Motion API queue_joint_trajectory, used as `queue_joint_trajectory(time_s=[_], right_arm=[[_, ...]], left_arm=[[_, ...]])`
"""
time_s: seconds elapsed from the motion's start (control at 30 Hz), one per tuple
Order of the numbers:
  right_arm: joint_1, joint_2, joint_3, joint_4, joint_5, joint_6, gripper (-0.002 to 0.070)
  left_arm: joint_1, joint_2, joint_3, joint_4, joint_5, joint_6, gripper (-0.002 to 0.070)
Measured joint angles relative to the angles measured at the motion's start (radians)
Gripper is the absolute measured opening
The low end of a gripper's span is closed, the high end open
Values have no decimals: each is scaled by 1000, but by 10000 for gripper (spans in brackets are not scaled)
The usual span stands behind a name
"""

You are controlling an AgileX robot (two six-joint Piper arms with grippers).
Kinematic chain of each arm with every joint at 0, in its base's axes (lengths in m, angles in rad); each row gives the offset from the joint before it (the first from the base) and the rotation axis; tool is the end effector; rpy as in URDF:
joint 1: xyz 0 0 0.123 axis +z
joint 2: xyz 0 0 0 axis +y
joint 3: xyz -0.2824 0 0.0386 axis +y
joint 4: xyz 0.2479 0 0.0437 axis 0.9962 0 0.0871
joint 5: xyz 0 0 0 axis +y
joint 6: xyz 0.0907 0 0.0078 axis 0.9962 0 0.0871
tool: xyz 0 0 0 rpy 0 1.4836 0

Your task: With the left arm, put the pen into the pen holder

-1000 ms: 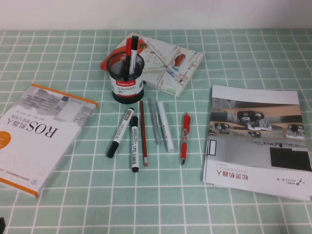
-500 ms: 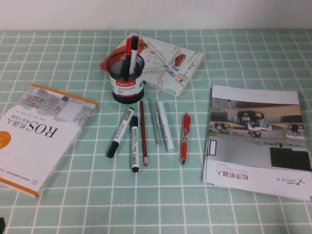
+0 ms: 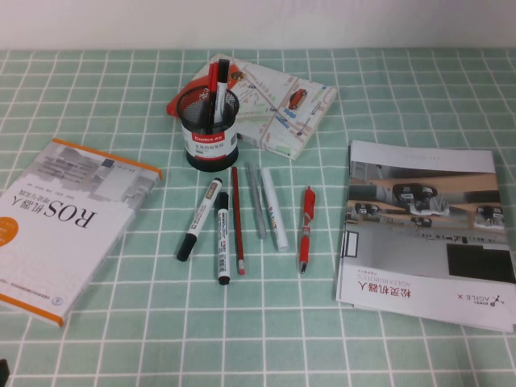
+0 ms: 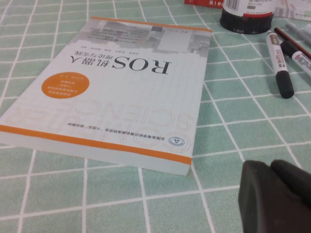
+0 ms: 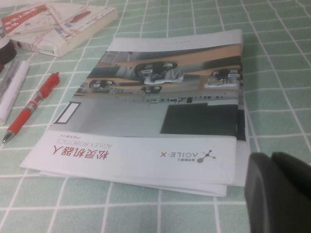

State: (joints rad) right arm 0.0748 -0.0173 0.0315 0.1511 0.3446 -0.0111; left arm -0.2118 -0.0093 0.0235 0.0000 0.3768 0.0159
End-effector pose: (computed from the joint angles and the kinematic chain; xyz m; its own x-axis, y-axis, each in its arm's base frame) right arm 0.0526 0.0086 0.1727 -0.2779 0.1102 -0.9543 -0.0879 0.9863 0.1395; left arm 0.0514 -0.0111 0.1718 -0.2891 0.0784 -0.9541 0.2148 0.9765 0.0152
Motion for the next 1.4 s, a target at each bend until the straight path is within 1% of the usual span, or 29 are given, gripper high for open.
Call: queue_joint_trajectory(time_s=[0.1,0.17,0.23,0.4,0.47,0.6,0.73,0.83,0.93,1.07,1.17,1.4], right_arm=[[0,0,0,0,0,0,-20],[0,0,0,0,0,0,-20],[0,0,0,0,0,0,-20],[0,0,0,0,0,0,-20],[0,0,0,0,0,0,-20],[0,0,0,0,0,0,-20],[0,0,0,0,0,0,-20],[0,0,0,0,0,0,-20],[0,0,0,0,0,0,-20],[0,0,0,0,0,0,-20],[0,0,0,0,0,0,-20],[0,0,0,0,0,0,-20]], left_arm=[[0,0,0,-29,-9,0,-3],[0,0,0,-77,-27,0,-3],[0,0,4,-146,-52,-9,-3],[0,0,4,-378,-172,-27,-3],[0,0,4,-438,-210,-31,-3],[0,0,4,-481,-263,-36,-3],[0,0,4,-491,-271,-44,-3],[0,0,4,-528,-271,-81,-3],[0,41,-32,-551,-228,-99,-3],[0,183,-171,-555,-148,-73,-3],[0,326,-294,-556,-76,-23,-3],[0,715,-547,-556,107,172,-3]])
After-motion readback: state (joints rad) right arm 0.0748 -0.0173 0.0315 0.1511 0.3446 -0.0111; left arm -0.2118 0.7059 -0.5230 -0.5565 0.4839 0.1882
